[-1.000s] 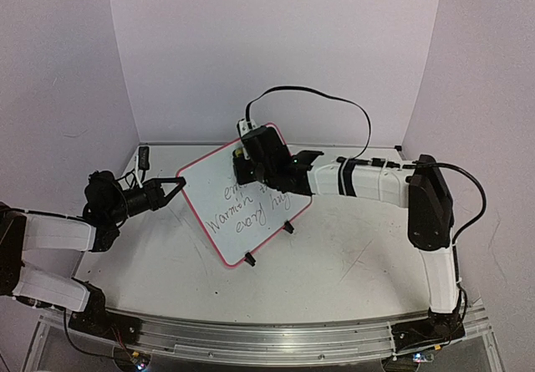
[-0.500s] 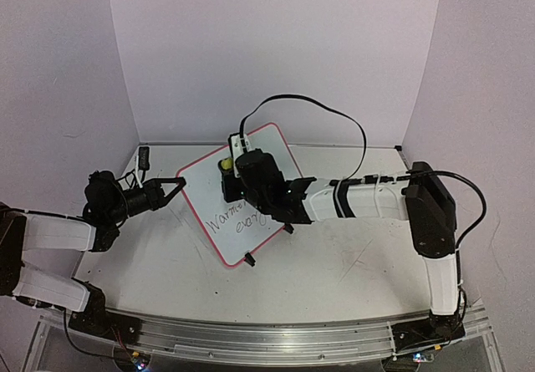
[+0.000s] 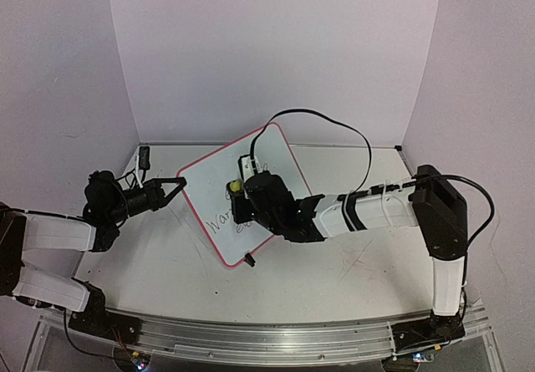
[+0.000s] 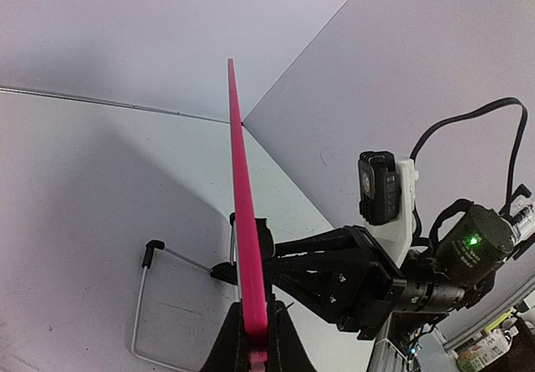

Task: Erase the whiteboard

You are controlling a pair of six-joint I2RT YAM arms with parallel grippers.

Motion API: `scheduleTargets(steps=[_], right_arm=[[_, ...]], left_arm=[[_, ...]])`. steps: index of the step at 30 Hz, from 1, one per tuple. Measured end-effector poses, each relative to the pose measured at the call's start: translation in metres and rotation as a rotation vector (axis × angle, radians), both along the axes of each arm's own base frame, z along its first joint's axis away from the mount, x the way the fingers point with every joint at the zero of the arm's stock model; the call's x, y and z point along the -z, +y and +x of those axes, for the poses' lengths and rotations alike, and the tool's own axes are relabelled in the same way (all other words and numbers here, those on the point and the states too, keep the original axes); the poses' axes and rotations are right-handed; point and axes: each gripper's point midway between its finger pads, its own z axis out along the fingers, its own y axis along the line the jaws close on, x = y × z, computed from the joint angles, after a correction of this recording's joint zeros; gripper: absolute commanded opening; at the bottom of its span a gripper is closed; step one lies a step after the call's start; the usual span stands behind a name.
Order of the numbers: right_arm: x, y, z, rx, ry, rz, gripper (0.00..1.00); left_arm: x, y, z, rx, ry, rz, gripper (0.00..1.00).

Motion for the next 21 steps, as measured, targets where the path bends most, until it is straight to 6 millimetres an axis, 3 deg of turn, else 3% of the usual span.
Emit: scheduleTargets(steps=[7, 11, 14, 17, 21], right_arm=[[-0.014, 0.017, -0.004, -0.028, -0.008, -0.033, 0.0], [-0.029, 0.044, -0.021, -0.083, -0.028, -0.009, 0.0], [-0.029, 0.057, -0.037, -0.12, -0.026, 0.002, 0.0], [-0.027, 0.061, -0.044, -0.12, -0.027, -0.001, 0.0], [-0.023, 0.056, -0.039, -0.105, -0.023, 0.015, 0.0]], left_arm=[[-0.001, 0.0, 0.0, -0.002, -0.004, -0.001, 0.0], [-0.002, -0.001, -0.001, 0.006, -0.012, 0.001, 0.0], [-0.003, -0.004, -0.003, 0.019, -0.024, 0.004, 0.0], [-0.004, -0.005, -0.004, 0.028, -0.033, 0.008, 0.0], [-0.003, -0.005, -0.003, 0.022, -0.03, 0.01, 0.0]])
